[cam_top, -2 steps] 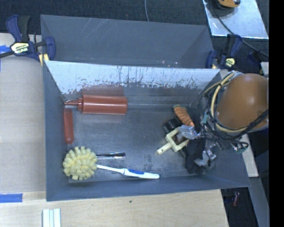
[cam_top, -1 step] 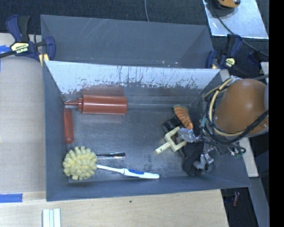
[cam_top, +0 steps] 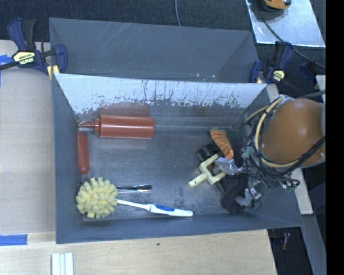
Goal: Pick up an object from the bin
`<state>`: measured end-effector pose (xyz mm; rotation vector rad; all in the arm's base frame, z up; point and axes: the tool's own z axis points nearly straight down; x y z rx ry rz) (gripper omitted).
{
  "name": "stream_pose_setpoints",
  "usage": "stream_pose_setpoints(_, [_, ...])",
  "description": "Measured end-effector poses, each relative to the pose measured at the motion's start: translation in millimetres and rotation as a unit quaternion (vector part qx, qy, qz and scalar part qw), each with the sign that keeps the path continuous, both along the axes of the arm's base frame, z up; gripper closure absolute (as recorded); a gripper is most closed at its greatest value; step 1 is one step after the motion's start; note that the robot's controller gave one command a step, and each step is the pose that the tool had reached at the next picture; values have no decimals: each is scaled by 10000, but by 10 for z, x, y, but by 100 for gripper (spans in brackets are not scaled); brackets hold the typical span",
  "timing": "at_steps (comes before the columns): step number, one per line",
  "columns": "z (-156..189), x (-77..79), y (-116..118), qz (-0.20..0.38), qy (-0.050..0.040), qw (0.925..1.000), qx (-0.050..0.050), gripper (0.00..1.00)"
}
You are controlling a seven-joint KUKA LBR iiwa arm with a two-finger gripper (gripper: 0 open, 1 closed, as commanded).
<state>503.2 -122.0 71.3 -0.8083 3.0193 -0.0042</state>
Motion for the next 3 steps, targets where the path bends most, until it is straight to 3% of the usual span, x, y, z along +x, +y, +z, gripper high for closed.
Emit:
stream_pose_setpoints(1, [-2,-55,-8,-274,11,9996,13,0])
stream_pose_setpoints(2, [-5,-72,58,166,-10,9999,3,0])
stream_pose_setpoints(3, [-10,-21,56,160,-18,9999,2,0])
